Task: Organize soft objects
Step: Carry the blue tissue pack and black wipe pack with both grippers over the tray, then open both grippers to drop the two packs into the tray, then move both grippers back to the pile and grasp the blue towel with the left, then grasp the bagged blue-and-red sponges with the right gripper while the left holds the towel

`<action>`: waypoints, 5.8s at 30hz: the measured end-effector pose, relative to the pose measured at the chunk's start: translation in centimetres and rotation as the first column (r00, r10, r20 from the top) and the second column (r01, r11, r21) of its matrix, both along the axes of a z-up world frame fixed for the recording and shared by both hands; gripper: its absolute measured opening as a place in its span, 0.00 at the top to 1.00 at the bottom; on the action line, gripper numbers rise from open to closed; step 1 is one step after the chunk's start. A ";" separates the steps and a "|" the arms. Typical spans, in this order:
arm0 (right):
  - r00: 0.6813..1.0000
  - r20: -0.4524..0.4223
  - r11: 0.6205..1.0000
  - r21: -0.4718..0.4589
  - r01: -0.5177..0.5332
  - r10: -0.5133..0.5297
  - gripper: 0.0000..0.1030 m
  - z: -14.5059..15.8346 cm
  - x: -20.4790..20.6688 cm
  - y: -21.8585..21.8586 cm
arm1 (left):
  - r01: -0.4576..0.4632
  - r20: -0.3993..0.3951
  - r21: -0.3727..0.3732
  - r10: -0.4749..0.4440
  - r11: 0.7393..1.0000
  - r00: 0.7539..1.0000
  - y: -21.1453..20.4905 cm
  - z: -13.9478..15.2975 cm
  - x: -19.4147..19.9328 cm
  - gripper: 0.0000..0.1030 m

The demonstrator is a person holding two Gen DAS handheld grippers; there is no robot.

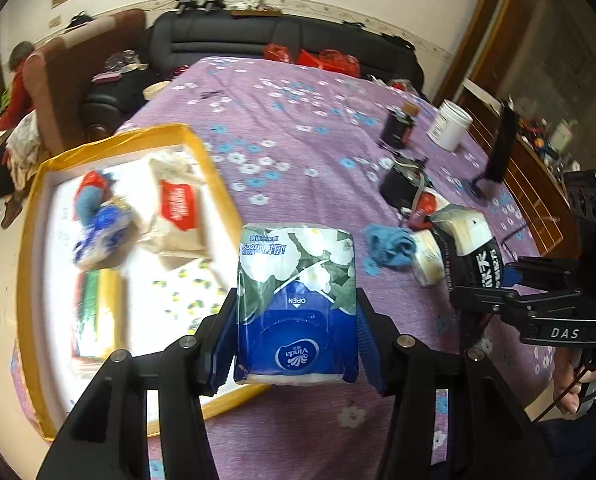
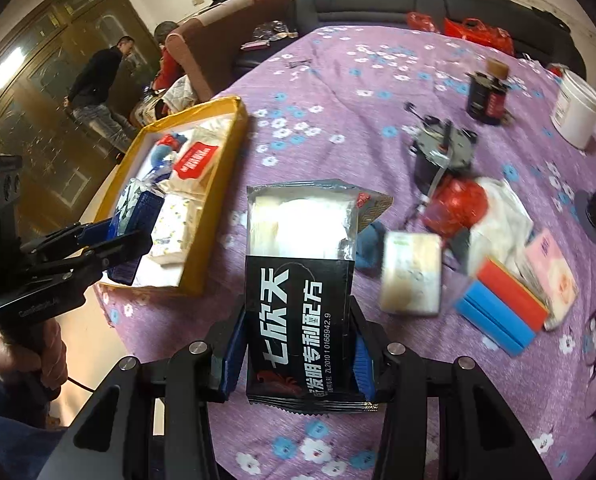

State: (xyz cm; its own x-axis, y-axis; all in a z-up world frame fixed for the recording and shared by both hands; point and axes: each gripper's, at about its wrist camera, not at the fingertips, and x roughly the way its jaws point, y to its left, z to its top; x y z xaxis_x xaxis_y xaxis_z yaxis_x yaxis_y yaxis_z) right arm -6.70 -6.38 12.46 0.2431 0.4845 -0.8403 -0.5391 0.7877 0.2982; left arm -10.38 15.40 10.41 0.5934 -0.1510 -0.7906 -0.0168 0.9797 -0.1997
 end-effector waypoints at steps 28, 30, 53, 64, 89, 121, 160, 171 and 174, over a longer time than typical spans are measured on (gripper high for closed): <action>0.973 -0.011 0.973 0.012 -0.230 0.230 0.51 2.9 1.8 16.1 | -0.260 -0.007 -0.012 0.260 0.966 0.966 14.5 -0.4 -1.4 0.49; 0.972 -0.021 0.973 0.017 -0.232 0.232 0.51 2.8 2.4 17.2 | -0.256 -0.013 -0.006 0.256 0.967 0.966 15.2 -0.4 -0.9 0.49; 0.983 -0.107 0.987 -0.031 -0.155 0.151 0.50 -1.5 10.4 30.3 | -0.209 -0.125 -0.025 0.205 0.978 0.971 21.7 -4.8 7.7 0.49; 0.981 -0.113 0.985 -0.055 -0.163 0.156 0.45 -2.6 12.0 31.8 | -0.210 -0.112 -0.025 0.206 0.977 0.972 21.5 -4.6 7.2 0.43; 0.910 0.411 0.985 -0.121 0.122 -0.062 0.16 8.5 2.8 9.7 | -0.111 0.082 0.002 0.110 0.994 0.991 11.1 2.1 2.8 0.27; 0.878 -0.120 0.882 -0.154 0.445 -0.464 0.44 -4.2 -6.0 -16.2 | 0.192 -0.149 -0.054 -0.198 0.980 0.969 -10.4 -2.8 9.0 0.26; 0.951 -0.246 0.982 -0.040 0.184 -0.188 0.44 -7.6 3.4 -13.6 | 0.180 -0.154 0.015 -0.176 0.983 0.972 -11.0 -5.3 5.2 0.60; 0.991 -0.070 0.987 -0.130 0.100 -0.109 0.24 -6.5 -0.1 -11.4 | 0.217 -0.151 0.041 -0.209 0.975 0.966 -12.4 -5.2 5.2 0.60; 0.995 -0.039 0.975 -0.207 0.082 -0.092 0.42 -7.0 -0.7 -9.6 | 0.224 -0.144 0.047 -0.215 0.973 0.966 -12.7 -5.0 5.2 0.60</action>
State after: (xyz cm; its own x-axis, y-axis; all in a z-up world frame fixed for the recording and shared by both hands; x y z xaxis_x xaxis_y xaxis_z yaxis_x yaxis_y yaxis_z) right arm -7.39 -15.99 5.45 0.2333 0.2796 -0.9313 -0.4547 0.8780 0.1497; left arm -5.15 2.67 5.39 0.4369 -0.2133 -0.8739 0.1772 0.9728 -0.1489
